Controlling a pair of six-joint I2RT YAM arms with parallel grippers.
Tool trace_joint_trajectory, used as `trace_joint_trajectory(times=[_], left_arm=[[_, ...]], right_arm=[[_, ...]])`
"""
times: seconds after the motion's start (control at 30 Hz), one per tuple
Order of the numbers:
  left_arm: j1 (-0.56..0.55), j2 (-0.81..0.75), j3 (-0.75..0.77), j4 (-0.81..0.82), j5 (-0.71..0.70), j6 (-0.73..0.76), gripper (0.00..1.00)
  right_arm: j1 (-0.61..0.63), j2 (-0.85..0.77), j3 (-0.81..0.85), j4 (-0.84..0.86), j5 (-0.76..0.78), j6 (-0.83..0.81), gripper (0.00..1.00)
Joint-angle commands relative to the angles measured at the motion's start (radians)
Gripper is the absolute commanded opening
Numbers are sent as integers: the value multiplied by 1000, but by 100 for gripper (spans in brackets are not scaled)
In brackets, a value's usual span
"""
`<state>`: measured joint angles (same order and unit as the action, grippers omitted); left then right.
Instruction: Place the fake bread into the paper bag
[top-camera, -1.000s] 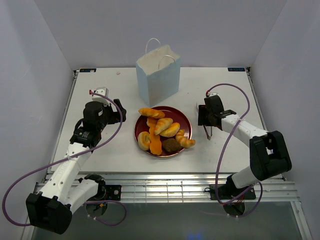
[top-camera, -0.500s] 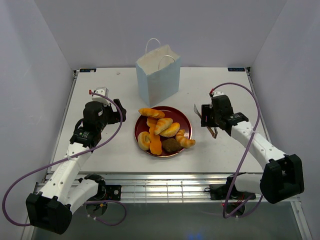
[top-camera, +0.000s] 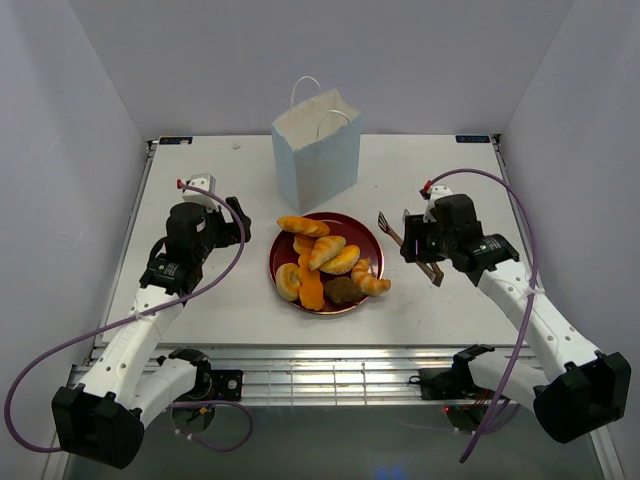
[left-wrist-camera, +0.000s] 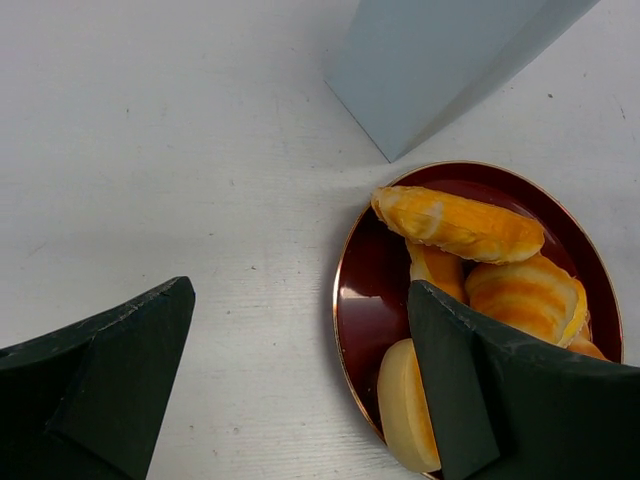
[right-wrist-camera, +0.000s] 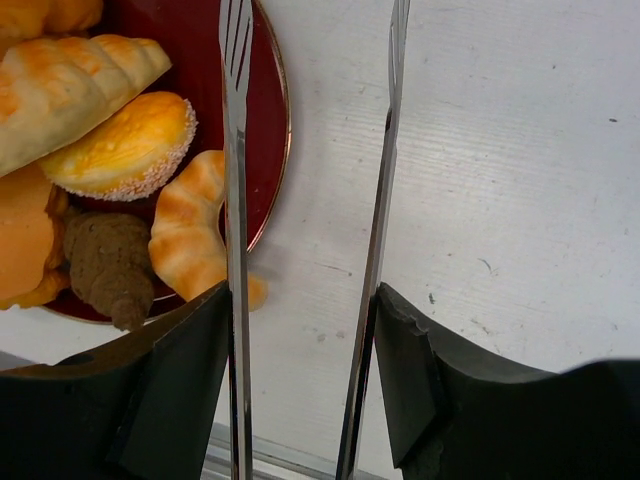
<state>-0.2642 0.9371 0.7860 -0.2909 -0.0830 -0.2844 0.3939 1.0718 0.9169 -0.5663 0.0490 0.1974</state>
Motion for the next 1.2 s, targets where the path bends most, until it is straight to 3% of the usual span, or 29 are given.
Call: trace_joint_trajectory(times=[0.0, 0.53, 1.17], left_arm=[[-1, -11, 13, 21, -18, 11, 98], [-1, 9, 13, 18, -34, 21, 98], [-3, 23, 13, 16, -27, 22, 98]], right_arm=[[14, -35, 46, -30, -92, -12, 62], [109, -176, 77, -210, -212, -12, 61], [122, -360, 16, -466, -399, -32, 57]])
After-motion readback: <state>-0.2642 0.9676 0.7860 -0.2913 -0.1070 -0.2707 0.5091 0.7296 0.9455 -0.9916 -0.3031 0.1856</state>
